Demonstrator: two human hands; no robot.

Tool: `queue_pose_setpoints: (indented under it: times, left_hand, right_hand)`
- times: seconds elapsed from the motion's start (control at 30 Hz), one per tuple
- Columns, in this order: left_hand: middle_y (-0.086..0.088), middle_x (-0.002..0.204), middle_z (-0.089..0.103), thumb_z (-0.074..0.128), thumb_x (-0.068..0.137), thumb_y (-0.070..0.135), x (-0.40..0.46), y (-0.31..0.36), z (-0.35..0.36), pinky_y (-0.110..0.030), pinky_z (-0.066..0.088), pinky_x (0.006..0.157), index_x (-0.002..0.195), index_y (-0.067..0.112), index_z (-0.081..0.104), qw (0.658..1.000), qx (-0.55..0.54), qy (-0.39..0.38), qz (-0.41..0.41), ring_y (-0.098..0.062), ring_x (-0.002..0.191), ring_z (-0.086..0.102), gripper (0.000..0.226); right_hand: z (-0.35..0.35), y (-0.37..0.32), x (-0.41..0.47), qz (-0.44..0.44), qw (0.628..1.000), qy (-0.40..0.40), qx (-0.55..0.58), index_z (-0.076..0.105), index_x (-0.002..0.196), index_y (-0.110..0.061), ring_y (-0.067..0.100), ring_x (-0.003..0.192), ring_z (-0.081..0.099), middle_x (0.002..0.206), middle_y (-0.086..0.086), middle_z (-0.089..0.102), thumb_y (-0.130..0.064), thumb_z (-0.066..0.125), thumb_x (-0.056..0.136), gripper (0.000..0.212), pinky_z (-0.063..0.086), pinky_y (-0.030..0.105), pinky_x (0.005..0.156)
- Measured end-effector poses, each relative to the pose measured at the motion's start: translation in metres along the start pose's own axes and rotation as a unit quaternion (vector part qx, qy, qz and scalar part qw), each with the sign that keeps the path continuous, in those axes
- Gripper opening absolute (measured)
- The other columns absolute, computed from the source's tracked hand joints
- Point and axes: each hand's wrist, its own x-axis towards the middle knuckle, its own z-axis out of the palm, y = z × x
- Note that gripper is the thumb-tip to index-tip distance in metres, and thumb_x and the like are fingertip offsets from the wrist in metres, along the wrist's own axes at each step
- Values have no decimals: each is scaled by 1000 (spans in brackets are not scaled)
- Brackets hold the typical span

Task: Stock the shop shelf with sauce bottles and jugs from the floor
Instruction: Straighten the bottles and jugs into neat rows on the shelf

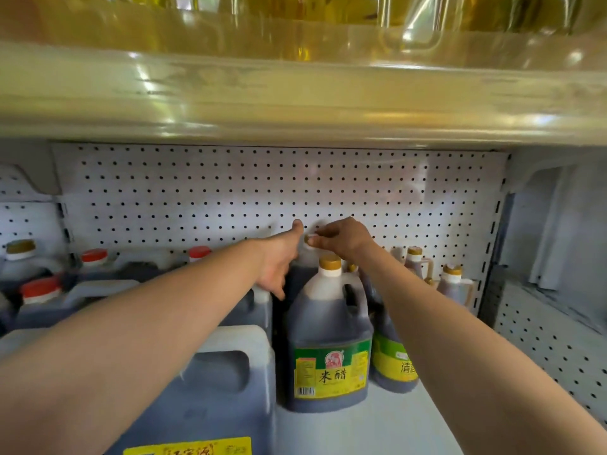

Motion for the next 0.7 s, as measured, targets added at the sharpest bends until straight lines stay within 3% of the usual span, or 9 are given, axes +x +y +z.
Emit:
queue_pose_setpoints:
  times: [0.13,0.23,0.4,0.5,0.6,0.63,0.7]
  left_hand:
    - [-12,165,-8,7,88,82,3,-2,3,-57,5,120,159,25,-1,1000,22,2,-2,-34,152,-5,91]
    - [-12,165,-7,6,88,82,2,-1,4,-57,6,120,159,24,0,1000,28,2,-7,-34,152,-2,92]
    - [-12,166,-6,10,87,84,0,-1,5,-59,7,119,159,24,2,1000,15,9,-8,-33,153,-4,94]
    - [-15,165,-6,20,87,83,-9,-3,5,-66,15,114,159,27,6,1000,5,-10,-15,-37,152,-4,92]
    - [-23,163,-8,33,96,67,-21,-6,5,-69,23,111,159,26,10,999,19,-37,-24,-46,150,-3,79]
    - [-25,163,-8,35,100,60,-25,-7,4,-68,25,111,159,25,12,998,30,-43,-31,-49,149,-1,73]
    - [-29,161,-5,39,105,45,-28,-10,1,-66,29,110,159,21,14,997,50,-50,-44,-53,146,6,64]
  right_hand:
    - [0,3,1,10,997,11,75,73,120,-24,18,114,64,121,0,72,-50,78,80,49,49,37,103]
    - [1,2,0,9,997,10,79,73,121,-23,17,114,64,121,0,72,-48,78,81,48,48,38,104]
    - [0,0,-4,19,996,16,85,73,119,-26,15,112,65,117,-2,73,-52,78,80,48,49,29,96]
    - [-8,-5,-25,0,986,36,164,69,126,-18,15,114,63,124,1,70,-47,74,86,50,47,28,96]
    - [-20,-4,-57,-12,956,21,293,76,100,-27,3,96,67,107,-8,75,-43,71,89,20,50,19,81]
    - [-22,-3,-68,-8,949,-5,316,77,92,-30,3,92,68,100,-9,76,-44,71,89,16,52,17,77]
    - [-20,3,-81,-7,939,-52,341,79,96,-20,16,97,72,97,-1,78,-42,74,87,24,57,24,86]
